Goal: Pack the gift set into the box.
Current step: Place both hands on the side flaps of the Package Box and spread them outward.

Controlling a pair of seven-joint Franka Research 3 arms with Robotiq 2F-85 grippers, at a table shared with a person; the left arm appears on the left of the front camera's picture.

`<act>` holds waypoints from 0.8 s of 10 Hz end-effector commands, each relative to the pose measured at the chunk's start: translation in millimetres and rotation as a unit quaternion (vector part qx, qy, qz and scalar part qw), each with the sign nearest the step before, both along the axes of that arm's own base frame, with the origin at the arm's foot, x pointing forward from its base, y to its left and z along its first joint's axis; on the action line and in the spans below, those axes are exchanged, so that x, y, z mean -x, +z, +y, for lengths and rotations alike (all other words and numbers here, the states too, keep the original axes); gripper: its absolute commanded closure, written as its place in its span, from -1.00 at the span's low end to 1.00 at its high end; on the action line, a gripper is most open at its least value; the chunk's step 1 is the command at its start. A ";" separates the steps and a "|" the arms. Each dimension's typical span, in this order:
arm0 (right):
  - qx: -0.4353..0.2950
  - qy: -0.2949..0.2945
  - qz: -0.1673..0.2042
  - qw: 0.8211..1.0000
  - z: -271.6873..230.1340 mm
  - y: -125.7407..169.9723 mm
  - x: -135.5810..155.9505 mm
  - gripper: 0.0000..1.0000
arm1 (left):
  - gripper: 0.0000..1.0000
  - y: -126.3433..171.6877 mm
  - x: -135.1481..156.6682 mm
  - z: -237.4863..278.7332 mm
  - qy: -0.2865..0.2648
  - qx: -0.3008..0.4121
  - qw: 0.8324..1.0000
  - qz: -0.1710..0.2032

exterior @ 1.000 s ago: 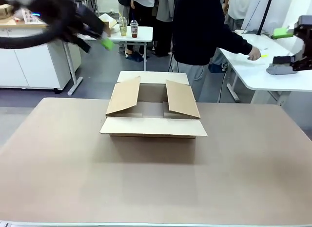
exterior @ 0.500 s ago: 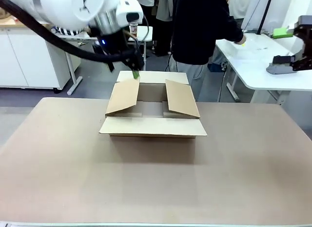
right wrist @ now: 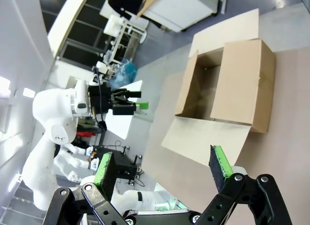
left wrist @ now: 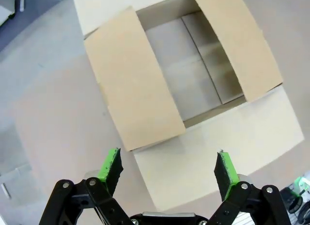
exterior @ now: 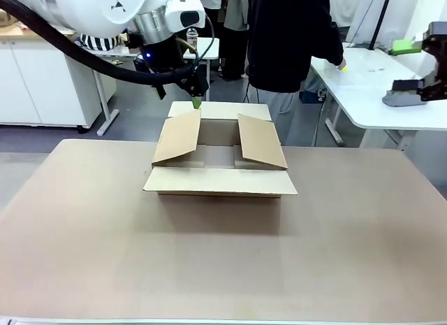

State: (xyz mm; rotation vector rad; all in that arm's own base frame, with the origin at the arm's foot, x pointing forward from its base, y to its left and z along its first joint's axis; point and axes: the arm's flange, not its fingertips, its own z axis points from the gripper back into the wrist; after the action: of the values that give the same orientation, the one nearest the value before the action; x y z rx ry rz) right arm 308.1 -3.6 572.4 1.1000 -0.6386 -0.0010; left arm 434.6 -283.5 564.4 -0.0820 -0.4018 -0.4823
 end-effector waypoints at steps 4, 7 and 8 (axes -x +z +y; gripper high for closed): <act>-0.005 0.004 -0.017 1.000 1.9 -0.8 -5.5 -1.00 | -1.00 -87.0 -84.7 -27.8 0.083 0.004 0.996 -0.028; -0.005 0.004 -0.017 1.000 1.9 -0.8 -5.5 -1.00 | -1.00 -117.4 -103.5 -48.5 0.089 -0.023 0.996 0.011; -0.005 0.004 -0.017 1.000 1.9 -0.8 -5.5 -1.00 | -1.00 -118.8 -107.1 -53.5 0.093 -0.022 0.995 0.015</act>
State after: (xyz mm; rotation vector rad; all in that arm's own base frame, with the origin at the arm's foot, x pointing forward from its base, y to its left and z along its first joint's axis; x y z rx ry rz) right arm 309.5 -3.6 571.8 1.0969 -0.6359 -0.0001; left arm 533.7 -327.5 435.1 -0.0323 -0.3648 -0.3402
